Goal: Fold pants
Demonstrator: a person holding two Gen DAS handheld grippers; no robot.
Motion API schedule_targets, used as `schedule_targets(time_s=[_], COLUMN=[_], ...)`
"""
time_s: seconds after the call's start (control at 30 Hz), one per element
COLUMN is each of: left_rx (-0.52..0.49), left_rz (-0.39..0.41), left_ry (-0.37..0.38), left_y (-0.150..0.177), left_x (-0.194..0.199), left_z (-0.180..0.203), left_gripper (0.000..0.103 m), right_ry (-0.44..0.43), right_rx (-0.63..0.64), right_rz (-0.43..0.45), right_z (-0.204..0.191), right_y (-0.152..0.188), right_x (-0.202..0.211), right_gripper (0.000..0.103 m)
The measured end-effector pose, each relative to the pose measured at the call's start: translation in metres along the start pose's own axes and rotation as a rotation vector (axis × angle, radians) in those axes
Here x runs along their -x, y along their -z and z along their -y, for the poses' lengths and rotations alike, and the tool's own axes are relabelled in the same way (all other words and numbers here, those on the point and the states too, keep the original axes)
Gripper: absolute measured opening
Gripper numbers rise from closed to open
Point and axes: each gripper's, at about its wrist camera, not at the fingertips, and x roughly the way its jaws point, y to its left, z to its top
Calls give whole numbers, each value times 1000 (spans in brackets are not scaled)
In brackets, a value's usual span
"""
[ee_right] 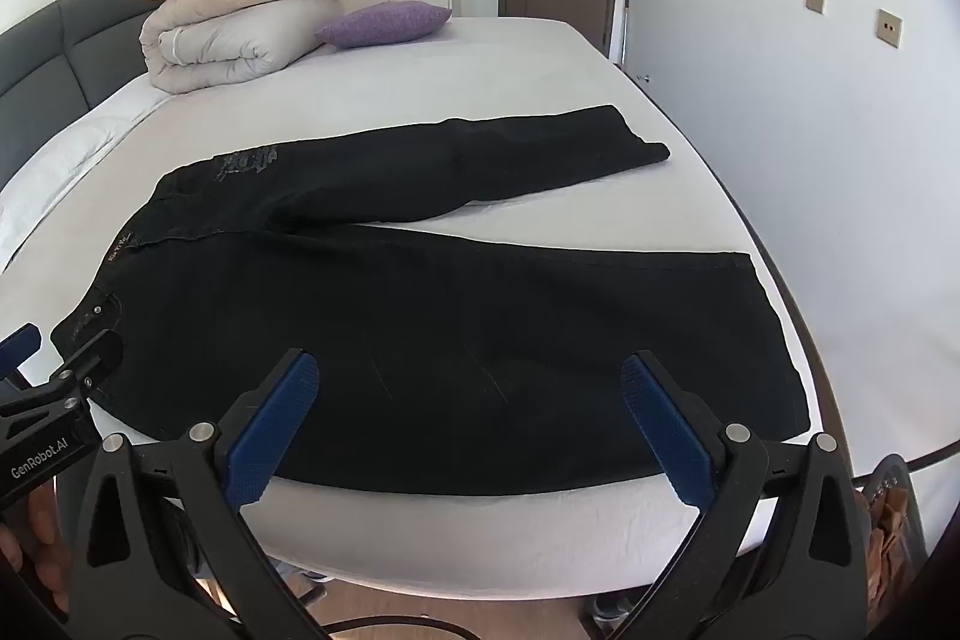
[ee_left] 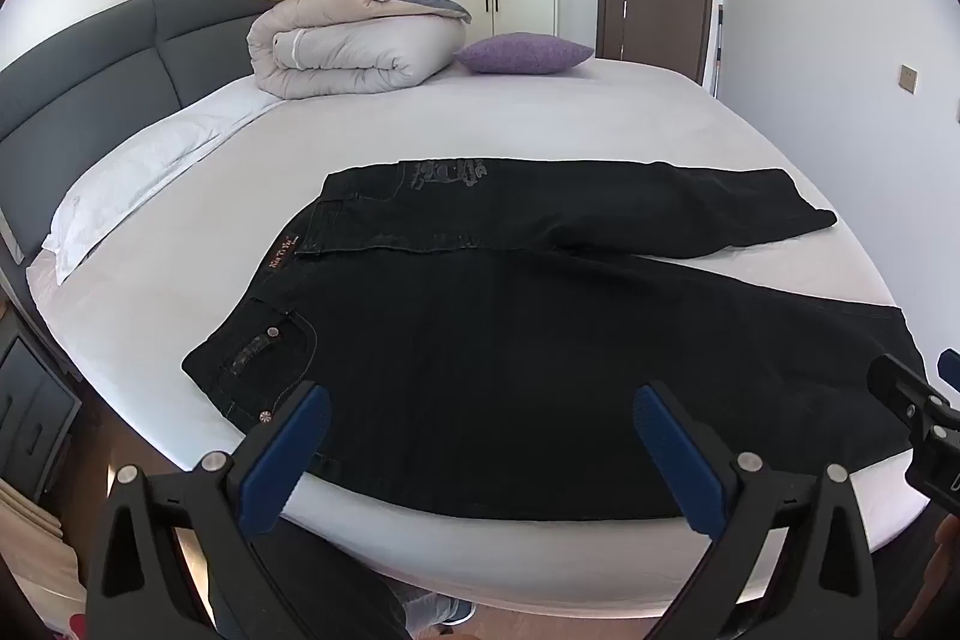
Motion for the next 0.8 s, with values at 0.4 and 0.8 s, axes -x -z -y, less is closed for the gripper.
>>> schedule_targets(time_s=[0.4, 0.8], left_rx=[-13, -16], left_rz=[2, -1], left_ry=[-14, -16], left_y=[4, 4], left_x=[-2, -2], left_z=[-7, -6], left_gripper=[103, 103], right_ry=[16, 33], right_rx=[3, -2], right_rz=[-1, -1], right_z=[0, 2], right_y=[2, -1], right_x=[-4, -8], right_gripper=[103, 103])
